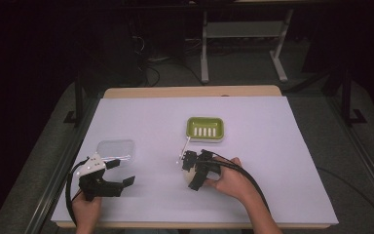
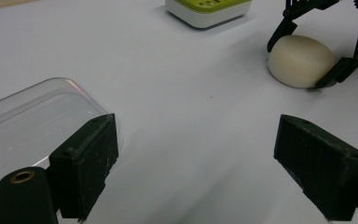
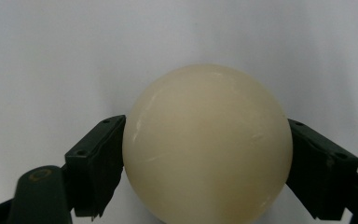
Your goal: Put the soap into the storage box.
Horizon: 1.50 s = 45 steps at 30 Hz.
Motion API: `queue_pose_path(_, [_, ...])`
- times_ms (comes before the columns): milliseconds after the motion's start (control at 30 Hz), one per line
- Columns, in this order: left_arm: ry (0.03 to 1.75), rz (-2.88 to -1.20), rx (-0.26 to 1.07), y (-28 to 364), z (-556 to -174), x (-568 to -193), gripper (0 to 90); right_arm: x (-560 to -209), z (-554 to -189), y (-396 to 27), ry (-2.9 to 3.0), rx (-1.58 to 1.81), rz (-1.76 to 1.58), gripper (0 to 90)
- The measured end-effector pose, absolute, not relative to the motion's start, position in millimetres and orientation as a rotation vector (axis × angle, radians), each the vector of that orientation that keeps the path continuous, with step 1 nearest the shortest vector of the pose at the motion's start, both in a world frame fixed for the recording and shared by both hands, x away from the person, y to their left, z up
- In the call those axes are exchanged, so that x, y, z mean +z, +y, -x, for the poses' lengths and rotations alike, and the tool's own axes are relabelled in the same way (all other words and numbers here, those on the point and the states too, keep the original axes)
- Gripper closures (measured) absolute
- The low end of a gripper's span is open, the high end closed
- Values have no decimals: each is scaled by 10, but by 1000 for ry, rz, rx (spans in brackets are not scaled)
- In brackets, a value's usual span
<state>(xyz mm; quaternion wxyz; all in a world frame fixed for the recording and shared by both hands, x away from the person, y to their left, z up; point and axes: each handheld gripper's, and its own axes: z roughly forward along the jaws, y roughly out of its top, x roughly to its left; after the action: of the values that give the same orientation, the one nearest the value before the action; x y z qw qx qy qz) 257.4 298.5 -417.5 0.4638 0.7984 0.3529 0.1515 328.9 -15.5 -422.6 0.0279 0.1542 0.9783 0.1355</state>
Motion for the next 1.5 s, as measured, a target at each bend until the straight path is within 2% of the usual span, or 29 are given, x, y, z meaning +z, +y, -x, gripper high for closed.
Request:
queue_pose_path(267, [870,-1961,371,2986,-2574,-4175,128,-4217,-3287,-159,3014,419,-474,226])
queue_pose_path(967, [865,-1959,374,2991,-2576,-4173,128,-4202,-3308,-178,3022,423,-493,231])
queue_pose_path(1500, [868,-1954,371,2991,-2572,-4172,129,-4004,-3325,-225,3007,520,-499,231])
